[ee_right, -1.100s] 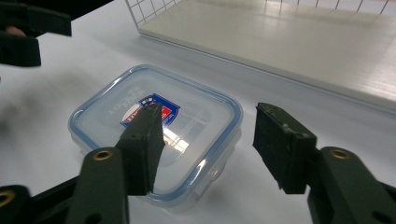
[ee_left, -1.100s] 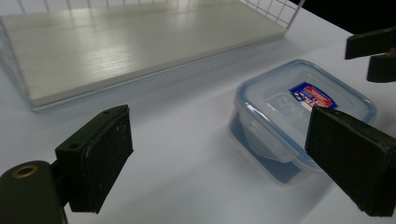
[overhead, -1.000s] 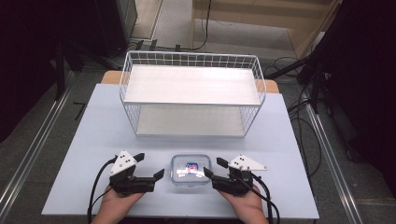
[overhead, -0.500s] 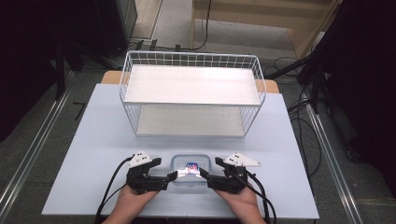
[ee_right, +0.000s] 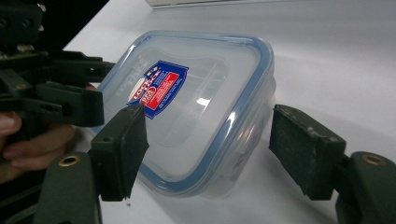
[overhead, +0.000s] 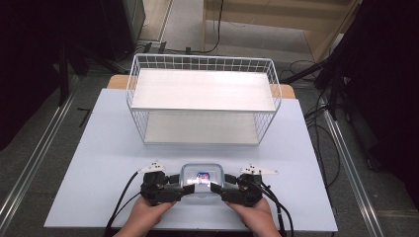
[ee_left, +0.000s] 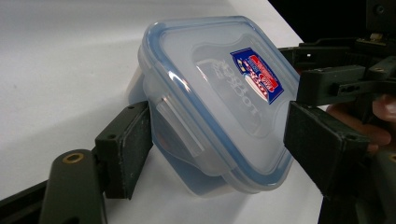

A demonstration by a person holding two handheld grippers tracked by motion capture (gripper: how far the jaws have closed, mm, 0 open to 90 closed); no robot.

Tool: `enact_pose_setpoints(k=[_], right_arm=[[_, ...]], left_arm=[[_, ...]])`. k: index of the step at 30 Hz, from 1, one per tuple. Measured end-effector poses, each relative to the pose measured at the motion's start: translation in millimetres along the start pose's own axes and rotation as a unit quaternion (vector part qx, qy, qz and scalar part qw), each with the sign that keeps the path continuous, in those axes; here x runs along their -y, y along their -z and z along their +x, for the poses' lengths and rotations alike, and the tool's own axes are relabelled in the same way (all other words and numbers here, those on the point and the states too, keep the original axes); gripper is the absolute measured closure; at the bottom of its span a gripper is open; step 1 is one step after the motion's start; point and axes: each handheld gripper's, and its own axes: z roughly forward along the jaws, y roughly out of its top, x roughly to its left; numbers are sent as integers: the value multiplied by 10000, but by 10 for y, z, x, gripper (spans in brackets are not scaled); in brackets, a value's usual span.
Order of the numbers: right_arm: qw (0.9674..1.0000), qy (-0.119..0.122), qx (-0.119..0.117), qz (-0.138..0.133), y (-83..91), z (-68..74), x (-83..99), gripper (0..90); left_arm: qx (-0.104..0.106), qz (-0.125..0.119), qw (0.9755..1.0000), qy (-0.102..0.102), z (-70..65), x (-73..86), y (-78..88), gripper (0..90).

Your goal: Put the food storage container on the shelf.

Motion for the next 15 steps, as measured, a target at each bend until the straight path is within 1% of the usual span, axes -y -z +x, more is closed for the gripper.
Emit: enact_pose_setpoints(k=[2, 3, 4, 5, 6, 7, 9, 11, 13, 15], right_arm=[[9999, -128, -95, 10, -4, -23, 7, 300], [9997, -171, -155, 37, -8, -34, 9, 300], [9994, -258, -208, 71, -12, -38, 11, 300], [9994, -258, -208, 71, -12, -38, 11, 300], [9989, -351, -278, 120, -27, -52, 13, 294], [9987, -378, -314, 115, -35, -62, 14, 294], [9977, -539, -388, 154, -44, -85, 12, 306], [9950, -798, -557, 216, -46, -123, 15, 330], [9948, -821, -570, 213, -38, -134, 14, 343], [9946, -831, -576, 220, -33, -132, 13, 346]], left_arm=[[62, 15, 9999, 82, 20, 4, 7, 250], [114, 10, 9998, 180, 33, 10, 11, 257], [150, 2, 9996, 227, 39, 14, 14, 266], [150, 2, 9996, 227, 39, 14, 14, 272], [179, 11, 9995, 252, 52, 21, 25, 279], [196, 4, 9995, 261, 54, 22, 25, 281], [209, 14, 9995, 248, 54, 22, 29, 288], [221, 2, 9994, 259, 57, 23, 34, 300], [248, -9, 9993, 296, 63, 22, 43, 315], [255, 8, 9992, 292, 69, 21, 51, 327]])
